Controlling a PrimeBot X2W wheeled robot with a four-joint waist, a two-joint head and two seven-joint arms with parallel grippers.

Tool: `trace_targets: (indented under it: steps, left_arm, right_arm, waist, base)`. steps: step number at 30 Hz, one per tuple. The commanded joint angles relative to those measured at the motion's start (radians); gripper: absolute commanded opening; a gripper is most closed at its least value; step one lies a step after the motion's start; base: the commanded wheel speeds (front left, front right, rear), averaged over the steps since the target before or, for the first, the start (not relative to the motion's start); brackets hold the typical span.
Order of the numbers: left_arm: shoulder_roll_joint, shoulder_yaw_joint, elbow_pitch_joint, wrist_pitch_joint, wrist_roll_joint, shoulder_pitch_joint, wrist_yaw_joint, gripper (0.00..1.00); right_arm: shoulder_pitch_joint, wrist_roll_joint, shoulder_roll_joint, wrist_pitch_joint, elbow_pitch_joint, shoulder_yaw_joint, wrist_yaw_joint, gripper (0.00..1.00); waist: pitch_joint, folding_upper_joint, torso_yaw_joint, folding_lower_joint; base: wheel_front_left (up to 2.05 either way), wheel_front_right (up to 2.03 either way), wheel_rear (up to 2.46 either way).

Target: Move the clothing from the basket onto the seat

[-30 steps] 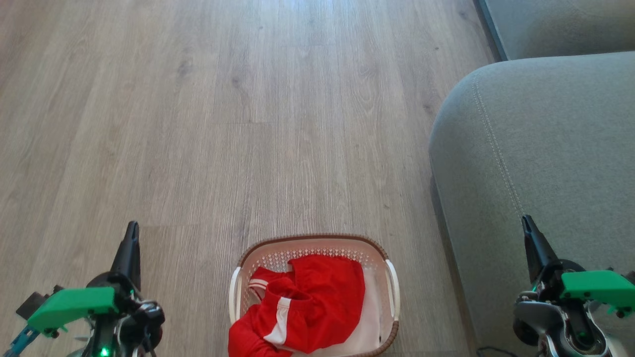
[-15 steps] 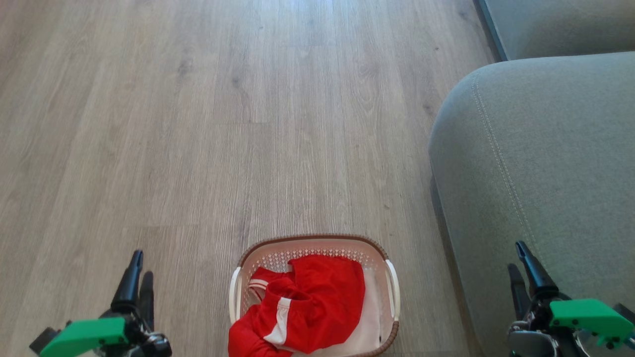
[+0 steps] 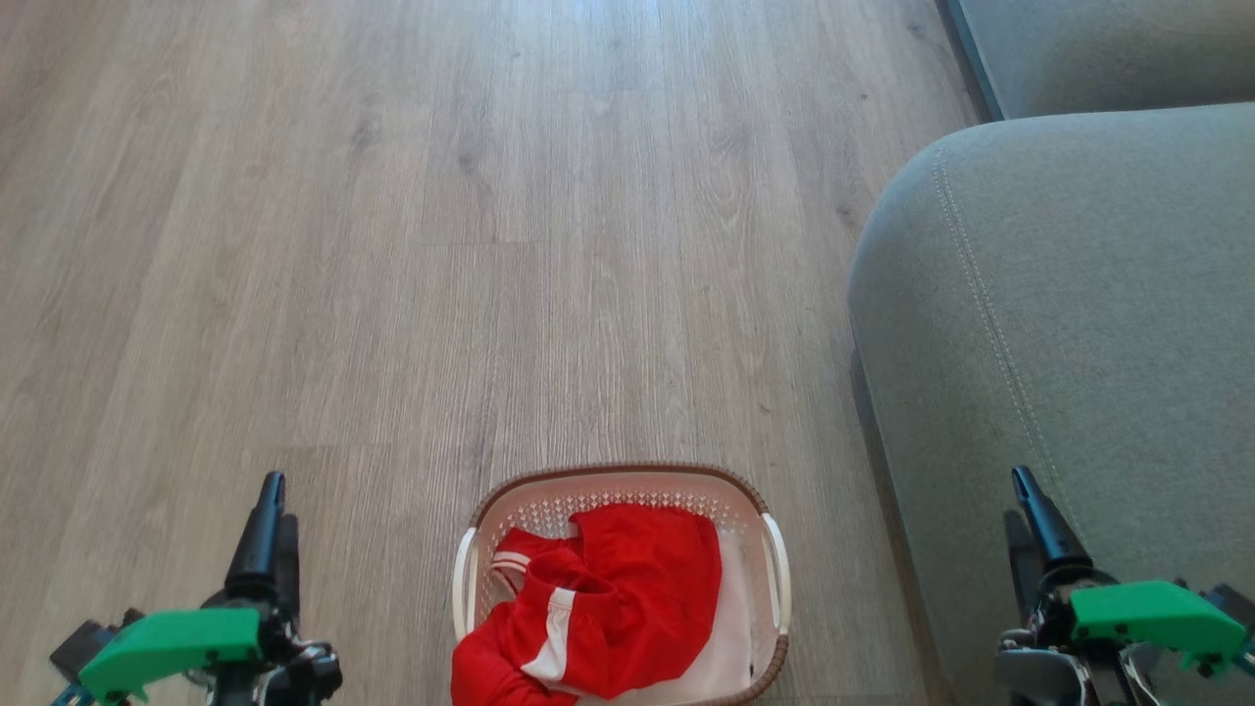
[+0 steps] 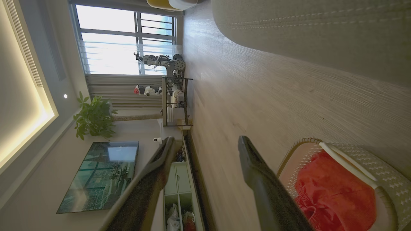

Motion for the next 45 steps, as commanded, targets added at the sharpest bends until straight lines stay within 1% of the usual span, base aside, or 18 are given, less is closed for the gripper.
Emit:
trace_targets:
  steps: [1, 9, 10, 22, 31, 45]
  left_arm:
    - [0.01, -0.003, -0.052, -0.013, 0.038, -0.024, 0.007, 1.0]
    - [0.011, -0.024, -0.093, -0.036, 0.15, -0.021, 0.034, 1.0]
    - [0.011, -0.024, -0.093, -0.036, 0.15, -0.021, 0.034, 1.0]
    - [0.012, -0.054, -0.135, -0.071, 0.356, -0.011, 0.066, 1.0]
    - [0.012, -0.073, -0.15, -0.098, 0.514, 0.003, 0.081, 1.0]
    - [0.013, -0.088, -0.178, -0.139, 0.711, 0.033, 0.111, 1.0]
  right_arm:
    - [-0.043, -0.035, -0.006, -0.013, -0.046, 0.007, 0.0, 1.0]
    - [-0.043, -0.156, -0.007, -0.037, -0.081, 0.024, 0.0, 1.0]
    - [-0.043, -0.156, -0.007, -0.037, -0.081, 0.024, 0.0, 1.0]
    - [-0.044, -0.336, -0.008, -0.072, -0.119, 0.056, 0.0, 1.0]
    - [-0.039, -0.476, -0.008, -0.098, -0.134, 0.083, 0.0, 1.0]
    - [-0.036, -0.652, -0.01, -0.139, -0.137, 0.12, 0.0, 1.0]
  waist:
    - [0.0, -0.0001, 0.001, 0.0]
    - [0.001, -0.0001, 0.003, 0.0]
    - [0.001, -0.0001, 0.003, 0.0]
    - [0.001, -0.0001, 0.008, 0.0]
    - [0.0, -0.0001, 0.009, 0.0]
    - [0.001, -0.0001, 0.014, 0.0]
  base:
    - [0.0, 0.0, 0.0]
    - [0.0, 0.0, 0.0]
    - [0.0, 0.0, 0.0]
    - [0.0, 0.0, 0.0]
    - [0.0, 0.0, 0.0]
    - [0.0, 0.0, 0.0]
